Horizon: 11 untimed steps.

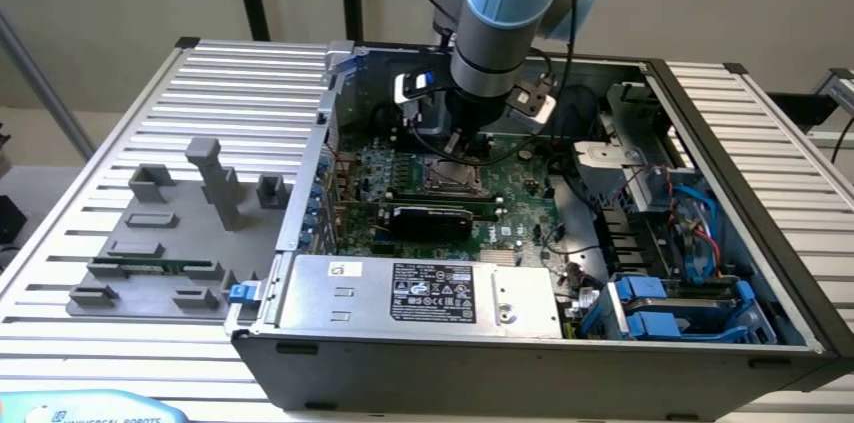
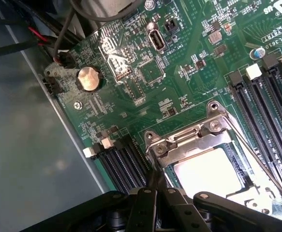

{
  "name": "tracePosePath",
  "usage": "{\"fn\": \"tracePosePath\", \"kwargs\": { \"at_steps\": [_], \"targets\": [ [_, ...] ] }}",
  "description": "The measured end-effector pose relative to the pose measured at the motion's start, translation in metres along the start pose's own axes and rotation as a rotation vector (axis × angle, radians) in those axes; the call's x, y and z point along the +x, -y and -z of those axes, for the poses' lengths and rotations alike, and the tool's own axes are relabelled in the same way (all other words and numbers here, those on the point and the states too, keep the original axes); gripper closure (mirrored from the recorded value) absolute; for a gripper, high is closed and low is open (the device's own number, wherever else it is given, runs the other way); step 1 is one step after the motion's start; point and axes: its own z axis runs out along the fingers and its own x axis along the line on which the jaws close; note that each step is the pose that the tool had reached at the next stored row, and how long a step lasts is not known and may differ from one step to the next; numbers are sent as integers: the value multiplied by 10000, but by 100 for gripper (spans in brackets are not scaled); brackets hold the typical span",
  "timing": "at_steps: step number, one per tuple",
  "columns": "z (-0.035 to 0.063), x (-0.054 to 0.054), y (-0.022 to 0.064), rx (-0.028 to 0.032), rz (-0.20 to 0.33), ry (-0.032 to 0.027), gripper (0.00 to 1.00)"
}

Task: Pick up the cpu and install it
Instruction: 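Install the first cpu locking lever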

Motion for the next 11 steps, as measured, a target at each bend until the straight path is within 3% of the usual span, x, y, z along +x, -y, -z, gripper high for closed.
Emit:
{"fn": "tracePosePath", "kwargs": {
  "at_steps": [11],
  "targets": [
    [-11, 18, -43, 0, -1, -3, 89]
  ]
}}
